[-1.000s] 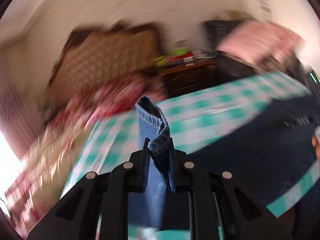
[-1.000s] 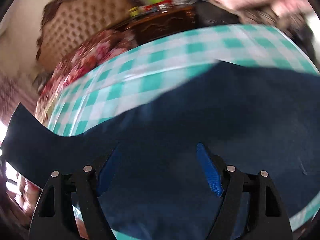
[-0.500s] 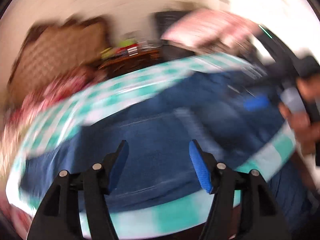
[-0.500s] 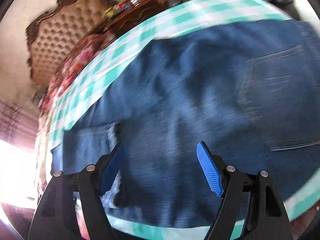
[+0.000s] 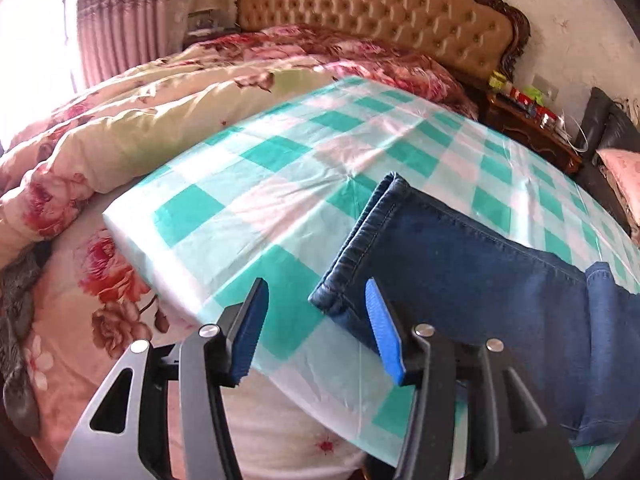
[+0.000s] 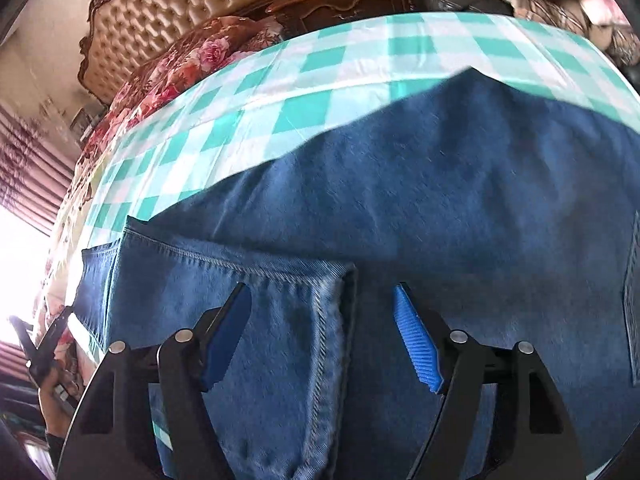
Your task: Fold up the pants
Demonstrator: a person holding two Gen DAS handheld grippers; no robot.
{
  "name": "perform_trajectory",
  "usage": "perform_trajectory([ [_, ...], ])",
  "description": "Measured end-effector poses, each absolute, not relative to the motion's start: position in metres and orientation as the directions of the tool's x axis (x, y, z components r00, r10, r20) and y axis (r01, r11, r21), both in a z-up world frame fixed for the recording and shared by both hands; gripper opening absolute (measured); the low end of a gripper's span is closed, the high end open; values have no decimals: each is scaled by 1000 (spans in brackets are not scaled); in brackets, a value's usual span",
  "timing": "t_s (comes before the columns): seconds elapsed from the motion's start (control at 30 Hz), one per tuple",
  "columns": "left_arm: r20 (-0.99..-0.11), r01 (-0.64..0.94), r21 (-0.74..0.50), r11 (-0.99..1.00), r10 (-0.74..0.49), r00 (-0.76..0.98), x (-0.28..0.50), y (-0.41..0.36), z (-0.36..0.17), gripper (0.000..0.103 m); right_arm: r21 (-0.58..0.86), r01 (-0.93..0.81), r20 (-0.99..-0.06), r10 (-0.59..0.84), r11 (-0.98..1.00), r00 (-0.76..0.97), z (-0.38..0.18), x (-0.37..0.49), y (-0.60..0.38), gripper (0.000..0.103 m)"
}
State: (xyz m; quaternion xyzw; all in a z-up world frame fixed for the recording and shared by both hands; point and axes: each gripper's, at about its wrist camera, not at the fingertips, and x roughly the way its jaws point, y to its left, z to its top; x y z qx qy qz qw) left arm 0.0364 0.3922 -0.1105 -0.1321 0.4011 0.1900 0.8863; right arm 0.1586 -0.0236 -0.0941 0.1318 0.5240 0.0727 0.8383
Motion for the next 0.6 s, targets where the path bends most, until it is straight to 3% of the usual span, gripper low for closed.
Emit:
perform_trajectory([
  [0.03,-764,-434,-59,899,239,600,37,394,-112,49,290,13,-863,256,957,437,-95,162,-21,68],
  [0.13,-789,-397,-58,916,202,580,44,397,-120,24,265,4,-868,237,964,437,-97,169,-18,68],
  [0.3,-786,-381,-80,921,177,593,44,392,-119,17,260,-24,-866,244,965,437,-97,175,-14,63],
  [0.4,-764,-367,-93,926,170,622,41,391,-107,16,226,-12,-872,207,974,443,-97,179,-17,34],
  [0.43,-756,-365,-94,926,171,631,40,390,-102,16,231,-6,-874,210,973,438,-98,179,-21,20],
  [0.6,-698,-342,-39,939,219,682,36,367,-59,15,241,-22,-865,226,970,448,-95,178,-23,15],
])
